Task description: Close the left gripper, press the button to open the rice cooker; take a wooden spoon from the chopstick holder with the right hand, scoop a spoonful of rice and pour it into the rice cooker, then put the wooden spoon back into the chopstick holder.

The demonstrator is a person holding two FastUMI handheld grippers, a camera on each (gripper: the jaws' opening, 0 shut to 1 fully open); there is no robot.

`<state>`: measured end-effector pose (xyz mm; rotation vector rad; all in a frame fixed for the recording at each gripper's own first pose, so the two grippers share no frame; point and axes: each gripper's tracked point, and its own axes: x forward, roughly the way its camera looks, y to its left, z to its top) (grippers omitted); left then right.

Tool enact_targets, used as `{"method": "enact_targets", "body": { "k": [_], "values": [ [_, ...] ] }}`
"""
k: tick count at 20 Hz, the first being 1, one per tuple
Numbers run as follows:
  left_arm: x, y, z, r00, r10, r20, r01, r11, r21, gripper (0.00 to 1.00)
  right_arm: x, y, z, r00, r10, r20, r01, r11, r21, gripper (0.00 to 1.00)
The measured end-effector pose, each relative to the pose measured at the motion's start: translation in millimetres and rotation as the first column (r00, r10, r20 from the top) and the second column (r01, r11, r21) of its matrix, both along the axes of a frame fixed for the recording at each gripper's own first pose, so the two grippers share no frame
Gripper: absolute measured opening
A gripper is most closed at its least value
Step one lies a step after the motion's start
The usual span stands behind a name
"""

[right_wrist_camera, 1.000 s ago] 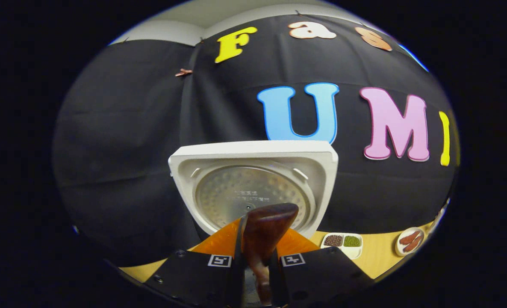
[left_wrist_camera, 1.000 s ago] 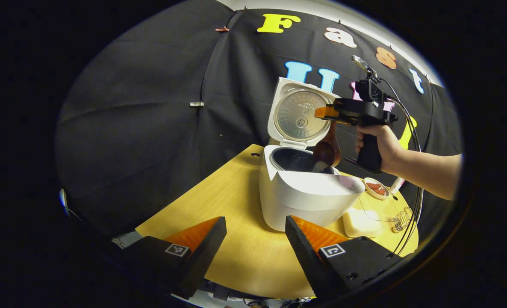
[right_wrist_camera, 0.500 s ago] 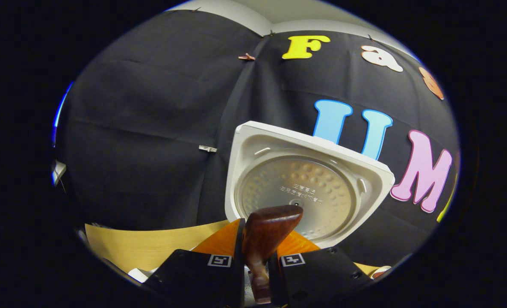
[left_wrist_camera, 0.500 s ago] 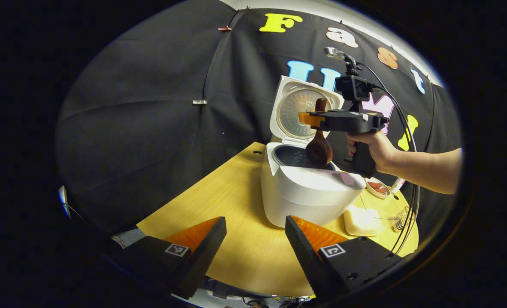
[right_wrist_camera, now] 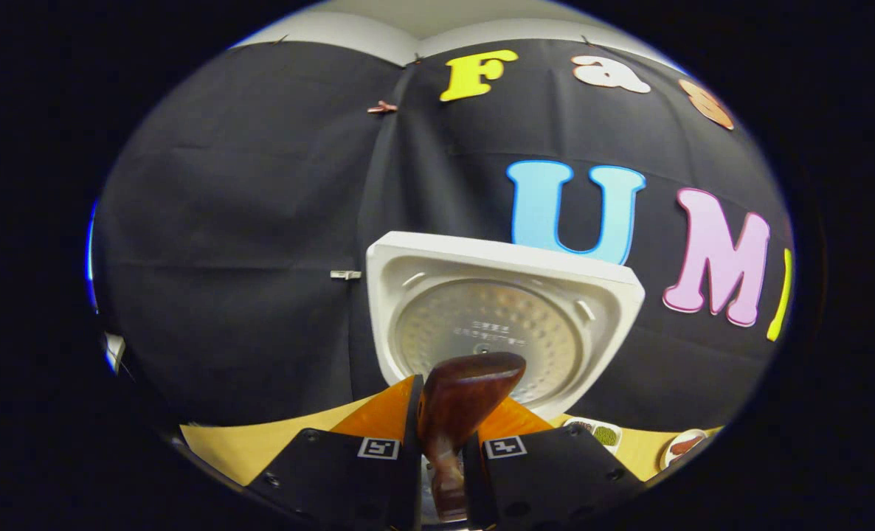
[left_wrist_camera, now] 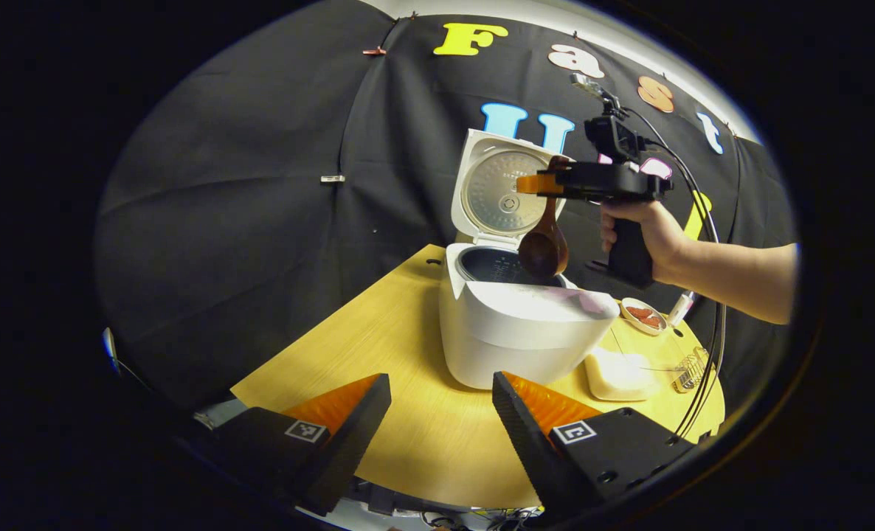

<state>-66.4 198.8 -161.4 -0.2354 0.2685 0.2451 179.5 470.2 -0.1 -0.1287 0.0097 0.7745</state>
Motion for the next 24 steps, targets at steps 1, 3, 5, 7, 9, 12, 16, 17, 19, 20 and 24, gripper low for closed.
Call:
{"method": "enact_targets", "body": {
  "k": [1,3,5,7,9,12,16,17,19,20,24],
  "values": [
    [1.7,-3.7,0.1,1.000,-0.010,-0.001,0.010,1.000,-0.004,0.96,2.3,-11.7,8.5,1.000,-0.019,-0.013,0.019,0.999,0.028,0.27],
    [4.6,-11.4,1.0,1.000,-0.029,0.002,0.029,1.000,-0.009,0.96,6.1,-39.1,29.7,0.998,-0.056,-0.035,0.060,0.993,0.097,0.27],
    [9.3,-20.1,4.9,0.999,-0.051,0.009,0.051,0.999,0.000,0.98,9.7,-73.5,49.2,0.992,-0.103,-0.071,0.114,0.978,0.173,0.27],
    [12.9,-30.0,11.6,0.997,-0.078,0.020,0.077,0.997,0.023,0.96,12.8,-110.8,67.1,0.980,-0.143,-0.135,0.174,0.951,0.256,0.27],
    [16.4,-38.9,18.5,0.994,-0.100,0.031,0.099,0.994,0.049,0.96,16.2,-151.2,80.9,0.964,-0.187,-0.188,0.240,0.915,0.325,0.27],
    [18.9,-58.5,20.2,0.990,-0.135,0.032,0.133,0.989,0.059,0.96,17.4,-220.6,91.7,0.937,-0.281,-0.209,0.341,0.867,0.363,0.27],
    [19.0,-89.1,29.4,0.984,-0.177,0.036,0.174,0.982,0.073,0.96,13.0,-311.9,85.6,0.896,-0.392,-0.208,0.443,0.826,0.348,0.27],
    [19.5,-99.6,29.2,0.982,-0.188,0.032,0.186,0.980,0.068,0.96,11.3,-338.7,80.6,0.884,-0.418,-0.210,0.467,0.816,0.340,0.27],
    [20.1,-120.4,28.6,0.977,-0.212,0.018,0.210,0.975,0.074,0.95,5.9,-385.4,70.2,0.857,-0.468,-0.216,0.515,0.795,0.321,0.27],
    [19.8,-130.4,30.4,0.975,-0.224,0.014,0.222,0.971,0.084,0.96,4.8,-406.6,63.2,0.843,-0.490,-0.223,0.537,0.785,0.309,0.27],
    [23.1,-173.3,36.8,0.967,-0.255,0.000,0.255,0.964,0.072,0.96,9.0,-483.3,36.1,0.789,-0.558,-0.256,0.613,0.740,0.277,0.27]
  ]
}}
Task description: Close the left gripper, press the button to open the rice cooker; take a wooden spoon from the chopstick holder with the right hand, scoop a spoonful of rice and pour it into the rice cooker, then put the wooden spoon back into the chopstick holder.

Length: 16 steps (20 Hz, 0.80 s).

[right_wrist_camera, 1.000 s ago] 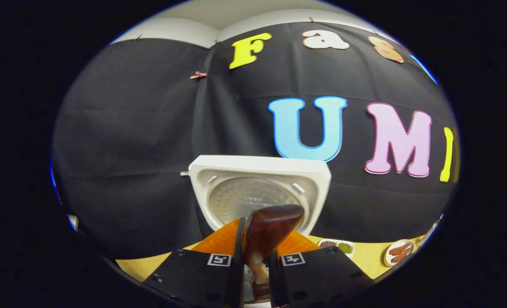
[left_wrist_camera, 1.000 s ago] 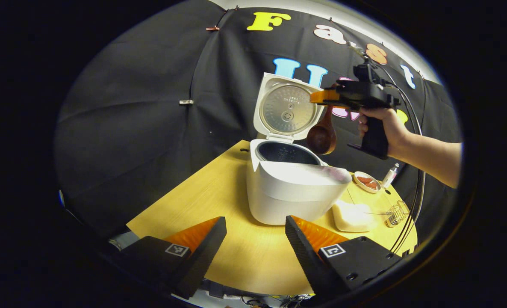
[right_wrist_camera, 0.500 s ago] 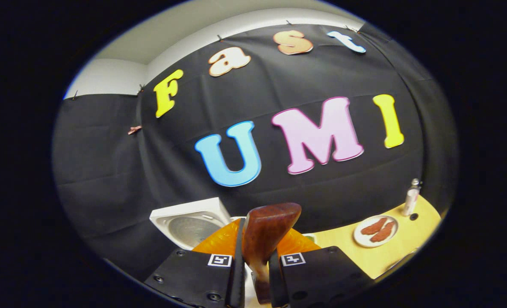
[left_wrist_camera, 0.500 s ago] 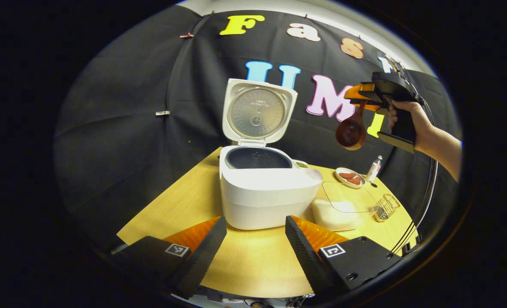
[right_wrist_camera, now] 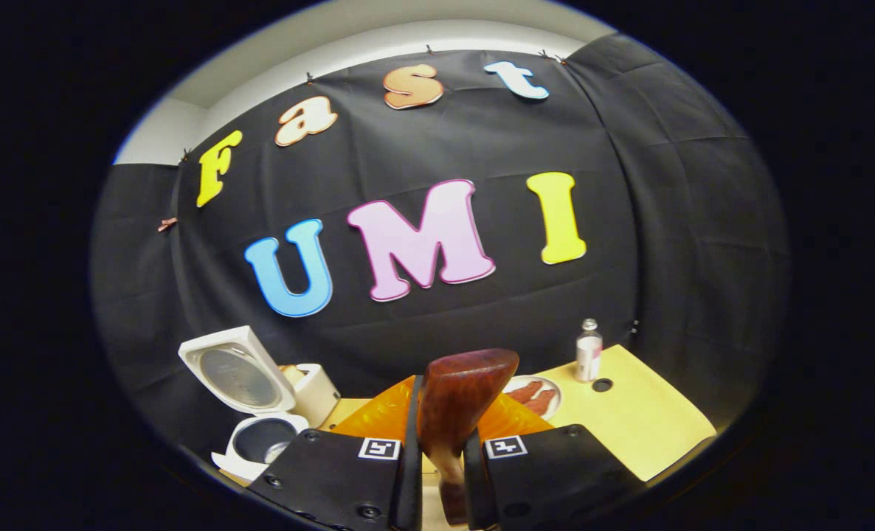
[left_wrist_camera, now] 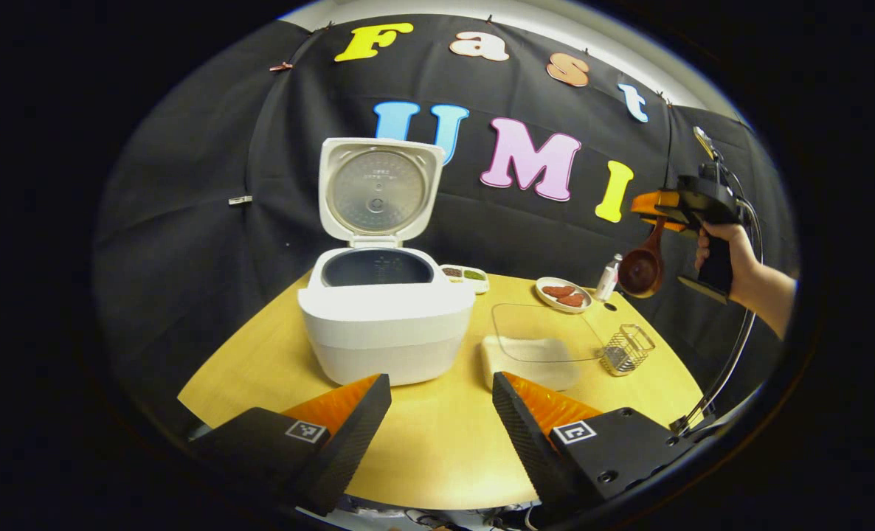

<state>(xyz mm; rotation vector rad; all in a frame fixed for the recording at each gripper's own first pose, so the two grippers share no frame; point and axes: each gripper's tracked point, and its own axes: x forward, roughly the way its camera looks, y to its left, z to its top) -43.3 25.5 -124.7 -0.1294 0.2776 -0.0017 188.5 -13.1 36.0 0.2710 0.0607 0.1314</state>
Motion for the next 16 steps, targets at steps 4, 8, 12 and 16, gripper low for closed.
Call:
{"method": "enact_targets", "body": {
  "k": [4,8,12,16],
  "values": [
    [8.9,-33.6,12.2,1.000,0.020,0.001,-0.020,1.000,-0.012,0.96,18.5,-58.7,-31.1,0.997,-0.056,-0.052,0.057,0.998,0.022,0.27],
    [15.5,-55.0,20.2,0.998,0.055,0.003,-0.055,0.998,0.006,0.96,30.0,-97.2,-70.1,0.990,-0.082,-0.111,0.088,0.995,0.055,0.28],
    [19.0,-68.7,23.0,0.995,0.100,-0.021,-0.100,0.995,-0.022,0.95,41.1,-112.3,-122.7,0.980,-0.077,-0.184,0.092,0.993,0.074,0.28],
    [23.2,-71.4,37.6,0.989,0.148,0.003,-0.148,0.989,0.016,0.95,48.8,-122.9,-162.0,0.969,-0.103,-0.224,0.124,0.989,0.081,0.27]
  ]
}}
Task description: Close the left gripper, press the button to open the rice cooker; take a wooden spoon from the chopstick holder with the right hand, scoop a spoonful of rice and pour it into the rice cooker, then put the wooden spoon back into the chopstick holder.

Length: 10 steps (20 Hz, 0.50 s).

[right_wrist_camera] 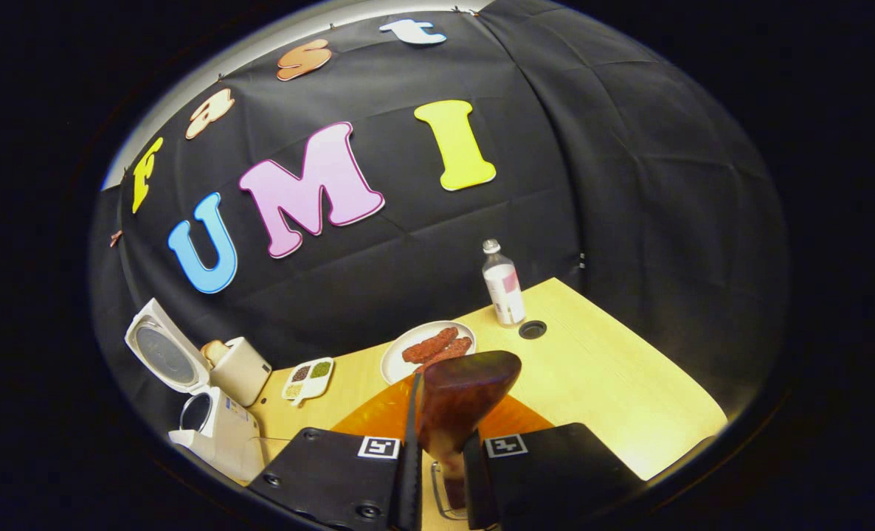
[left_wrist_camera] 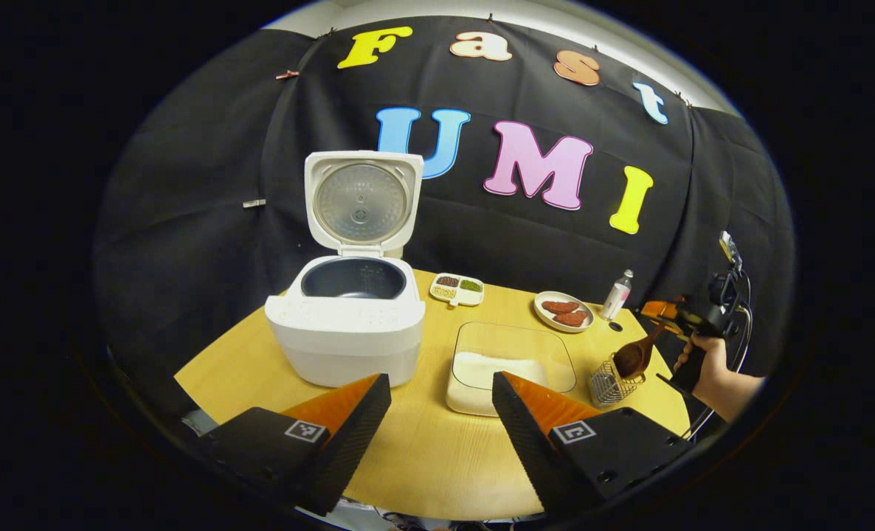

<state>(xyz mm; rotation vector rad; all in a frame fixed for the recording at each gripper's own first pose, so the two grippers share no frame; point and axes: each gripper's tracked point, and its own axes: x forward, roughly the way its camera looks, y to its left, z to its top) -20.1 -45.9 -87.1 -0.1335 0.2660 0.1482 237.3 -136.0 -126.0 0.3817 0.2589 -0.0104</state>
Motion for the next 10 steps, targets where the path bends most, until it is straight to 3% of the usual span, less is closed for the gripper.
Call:
{"method": "enact_targets", "body": {
  "k": [6,9,10],
  "values": [
    [1.1,4.2,3.4,0.999,0.036,-0.010,-0.036,0.999,0.010,0.96,-0.9,1.7,-48.0,0.995,-0.009,-0.101,0.017,0.997,0.075,0.28],
    [3.4,13.8,12.8,0.998,0.060,-0.001,-0.060,0.998,0.010,0.95,-12.2,0.8,-47.8,0.995,-0.024,-0.102,0.032,0.996,0.080,0.25],
    [5.1,20.2,15.3,0.998,0.070,-0.002,-0.070,0.997,0.014,0.96,-17.5,-2.2,-45.9,0.995,-0.030,-0.098,0.037,0.997,0.070,0.34]
  ]
}}
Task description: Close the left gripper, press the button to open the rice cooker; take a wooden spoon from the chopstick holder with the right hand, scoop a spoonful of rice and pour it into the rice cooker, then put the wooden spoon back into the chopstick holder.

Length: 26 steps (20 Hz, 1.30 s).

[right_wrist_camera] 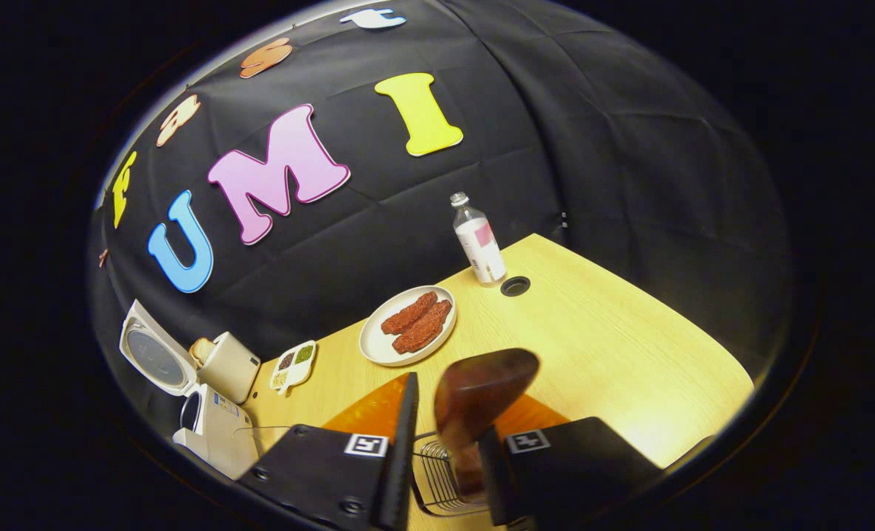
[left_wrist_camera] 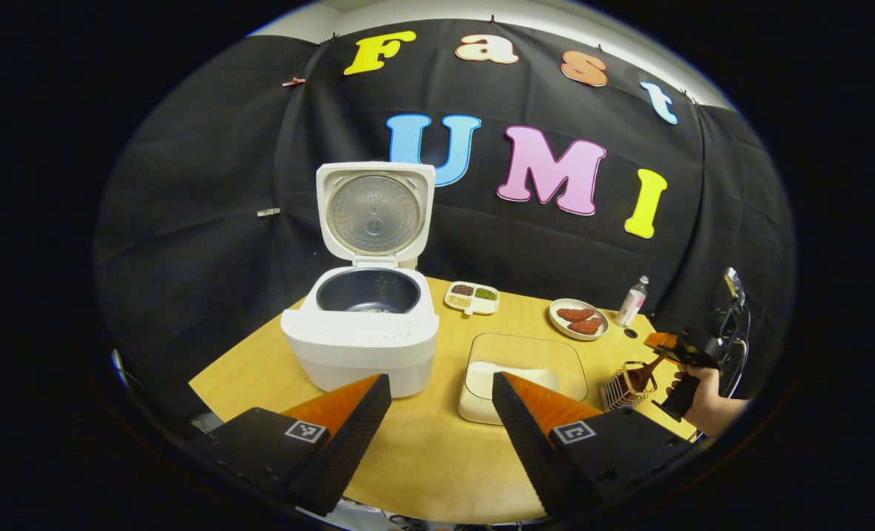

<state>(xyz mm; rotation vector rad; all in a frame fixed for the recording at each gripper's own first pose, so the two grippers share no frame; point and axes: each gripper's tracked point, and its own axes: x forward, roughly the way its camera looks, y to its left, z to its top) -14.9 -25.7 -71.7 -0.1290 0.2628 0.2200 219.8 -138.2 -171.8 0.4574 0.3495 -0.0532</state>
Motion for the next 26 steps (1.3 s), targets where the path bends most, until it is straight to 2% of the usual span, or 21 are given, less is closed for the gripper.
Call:
{"method": "enact_targets", "body": {
  "k": [1,3,6,10,16,19,23,26],
  "values": [
    [2.4,6.1,5.7,1.000,0.006,0.008,-0.006,1.000,0.000,0.96,-6.8,-3.7,3.1,1.000,-0.006,0.002,0.006,1.000,-0.009,0.60],
    [8.8,21.9,24.8,0.999,0.022,0.042,-0.022,1.000,0.006,0.95,-20.9,-5.0,4.9,1.000,-0.005,-0.008,0.005,1.000,-0.014,1.00],
    [17.9,48.3,45.0,0.996,0.056,0.072,-0.057,0.998,0.003,0.95,-44.1,-20.0,6.5,0.999,-0.043,-0.008,0.042,0.997,-0.065,0.98],
    [31.9,77.8,90.8,0.986,0.066,0.151,-0.069,0.997,0.017,0.95,-80.2,-35.8,22.1,0.996,-0.084,0.006,0.084,0.990,-0.109,0.98],
    [67.7,130.5,173.3,0.968,0.064,0.241,-0.086,0.993,0.083,0.95,-135.8,-58.7,62.9,0.990,-0.128,0.067,0.141,0.957,-0.254,0.99],
    [88.2,154.4,219.9,0.952,0.047,0.303,-0.091,0.987,0.133,0.95,-161.4,-44.7,87.5,0.989,-0.092,0.115,0.123,0.944,-0.306,0.98],
    [124.4,178.0,260.6,0.948,0.027,0.317,-0.059,0.994,0.093,0.95,-185.4,-18.8,103.1,0.990,-0.044,0.134,0.086,0.938,-0.335,0.99],
    [158.4,205.6,280.0,0.951,0.024,0.308,-0.063,0.991,0.119,0.95,-200.7,-1.0,121.1,0.983,-0.037,0.179,0.095,0.941,-0.326,0.98]
  ]
}}
